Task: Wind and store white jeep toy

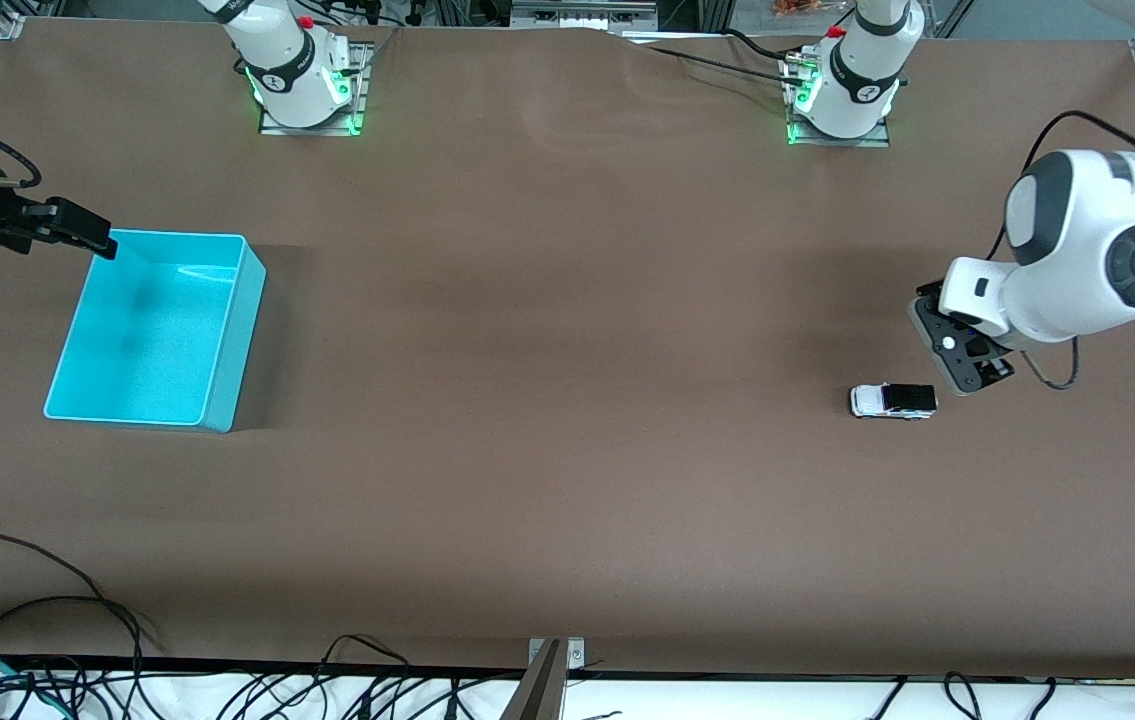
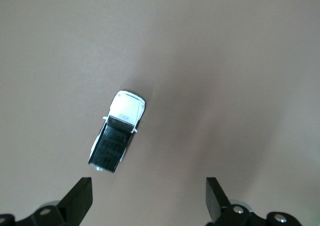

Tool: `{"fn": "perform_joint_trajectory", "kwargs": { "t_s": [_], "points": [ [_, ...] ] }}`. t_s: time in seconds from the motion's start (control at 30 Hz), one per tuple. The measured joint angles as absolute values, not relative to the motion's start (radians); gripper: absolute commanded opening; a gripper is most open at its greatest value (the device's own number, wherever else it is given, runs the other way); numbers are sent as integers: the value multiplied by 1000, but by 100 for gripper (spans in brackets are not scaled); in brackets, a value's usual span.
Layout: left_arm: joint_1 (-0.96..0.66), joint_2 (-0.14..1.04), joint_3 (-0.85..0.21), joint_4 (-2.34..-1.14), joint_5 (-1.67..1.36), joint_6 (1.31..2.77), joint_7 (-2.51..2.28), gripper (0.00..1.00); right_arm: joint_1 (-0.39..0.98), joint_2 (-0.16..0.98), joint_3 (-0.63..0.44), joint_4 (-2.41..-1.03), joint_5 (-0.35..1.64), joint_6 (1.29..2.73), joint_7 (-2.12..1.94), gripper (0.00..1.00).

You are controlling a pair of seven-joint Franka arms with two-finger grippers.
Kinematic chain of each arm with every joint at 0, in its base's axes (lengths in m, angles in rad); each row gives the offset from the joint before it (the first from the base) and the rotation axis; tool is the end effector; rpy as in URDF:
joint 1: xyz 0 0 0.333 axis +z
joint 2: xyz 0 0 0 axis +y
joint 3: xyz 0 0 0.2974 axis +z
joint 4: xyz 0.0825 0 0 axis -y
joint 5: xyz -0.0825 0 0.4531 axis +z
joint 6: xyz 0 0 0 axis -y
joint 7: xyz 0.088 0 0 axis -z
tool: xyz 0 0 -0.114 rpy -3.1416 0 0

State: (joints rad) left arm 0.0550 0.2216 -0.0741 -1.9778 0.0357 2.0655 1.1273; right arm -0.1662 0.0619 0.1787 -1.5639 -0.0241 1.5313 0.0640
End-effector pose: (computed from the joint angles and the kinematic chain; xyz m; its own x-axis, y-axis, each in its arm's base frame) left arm 0.6328 -0.0097 0.2809 0.3905 -0.9181 -0.0684 -0.9111 -0.3960 0.1146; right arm 0.6343 0.0024 0.5610 0.9944 -0.0518 -0.0923 -0.0502 -0.9986 0.0190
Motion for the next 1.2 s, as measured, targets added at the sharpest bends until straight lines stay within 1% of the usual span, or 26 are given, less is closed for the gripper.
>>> {"fn": "perform_joint_trajectory", "kwargs": {
  "t_s": [0.13, 0.23, 0.43, 0.63, 1.2],
  "points": [
    [65, 227, -74, -2063, 36, 2205, 1212, 100, -166, 62, 179, -1564, -24, 1531, 64, 100],
    [73, 245, -74, -2102, 36, 2282, 1275, 100, -166, 62, 179, -1564, -24, 1531, 64, 100],
    [83, 321, -73, -2118, 107, 2397, 1375, 100, -166, 62, 179, -1564, -24, 1531, 64, 100],
    [83, 374, -75, -2117, 171, 2454, 1390, 100, -166, 62, 179, -1564, -24, 1531, 64, 100],
    [83, 421, -77, -2112, 223, 2557, 1401, 100, -166, 62, 179, -1564, -24, 1531, 64, 100]
  ]
}}
